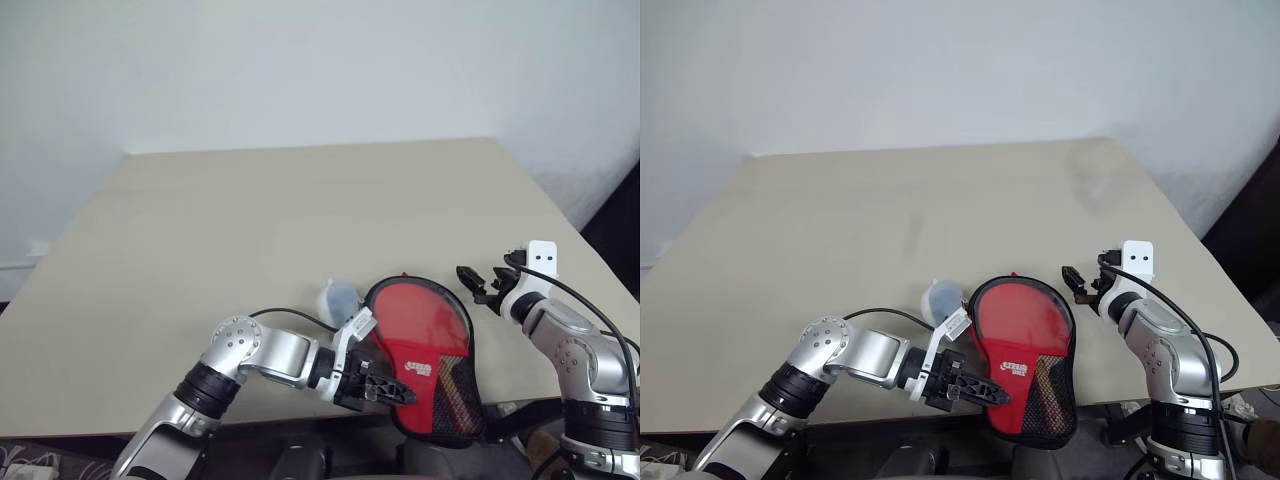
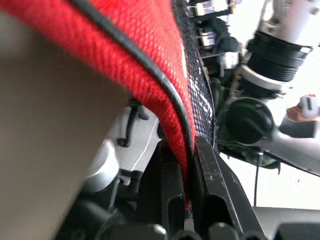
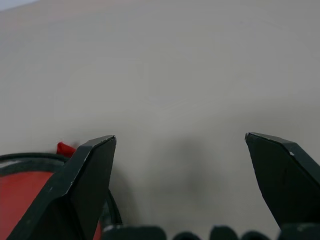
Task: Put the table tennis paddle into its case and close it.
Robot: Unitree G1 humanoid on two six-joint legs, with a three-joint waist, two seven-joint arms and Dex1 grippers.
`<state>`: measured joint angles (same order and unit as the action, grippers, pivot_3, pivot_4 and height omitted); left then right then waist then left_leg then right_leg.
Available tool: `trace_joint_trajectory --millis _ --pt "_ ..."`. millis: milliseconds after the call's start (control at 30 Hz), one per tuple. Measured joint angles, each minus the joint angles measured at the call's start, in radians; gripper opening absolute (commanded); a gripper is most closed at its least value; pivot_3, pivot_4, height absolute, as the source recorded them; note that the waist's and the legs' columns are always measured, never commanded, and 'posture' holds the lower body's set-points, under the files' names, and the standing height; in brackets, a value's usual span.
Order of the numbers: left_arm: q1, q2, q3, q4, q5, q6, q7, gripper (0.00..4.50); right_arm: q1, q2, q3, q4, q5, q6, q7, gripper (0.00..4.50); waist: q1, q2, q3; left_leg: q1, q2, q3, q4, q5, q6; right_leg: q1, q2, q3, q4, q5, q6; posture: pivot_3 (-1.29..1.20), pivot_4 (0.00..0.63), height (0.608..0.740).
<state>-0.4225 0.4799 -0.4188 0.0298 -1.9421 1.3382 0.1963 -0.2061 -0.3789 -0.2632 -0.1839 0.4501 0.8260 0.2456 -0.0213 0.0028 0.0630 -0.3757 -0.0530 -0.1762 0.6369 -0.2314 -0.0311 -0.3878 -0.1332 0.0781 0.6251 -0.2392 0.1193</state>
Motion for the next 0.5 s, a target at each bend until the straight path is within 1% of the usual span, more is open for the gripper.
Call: trace_joint_trajectory --millis 67,200,500 --pt "0.0 0.014 0.002 0.006 0.001 0.0 -0.021 0.06 0.0 0.0 0.0 0.004 0.0 0.0 0.0 4.5 0.0 0.0 0.0 0.0 0.0 0.001 0.0 0.0 0.0 0.0 0.0 0.001 0.0 0.0 0.0 0.0 0.0 0.74" --pt "0.0 0.012 0.003 0.006 0.021 -0.002 -0.071 0.06 -0.011 0.003 0.005 0.006 0.0 0.0 0.0 4.5 0.0 0.0 0.0 0.0 0.0 0.001 0.0 0.0 0.0 0.0 0.0 0.001 0.0 0.0 0.0 0.0 0.0 0.74" --pt "0.0 -0.007 0.004 0.042 0.064 0.006 -0.124 0.06 -0.012 0.004 0.007 0.006 0.0 0.0 0.003 4.5 0.0 0.0 0.0 -0.001 0.0 0.001 0.0 0.0 0.0 -0.001 0.0 0.001 0.0 0.0 0.0 0.0 0.0 0.74"
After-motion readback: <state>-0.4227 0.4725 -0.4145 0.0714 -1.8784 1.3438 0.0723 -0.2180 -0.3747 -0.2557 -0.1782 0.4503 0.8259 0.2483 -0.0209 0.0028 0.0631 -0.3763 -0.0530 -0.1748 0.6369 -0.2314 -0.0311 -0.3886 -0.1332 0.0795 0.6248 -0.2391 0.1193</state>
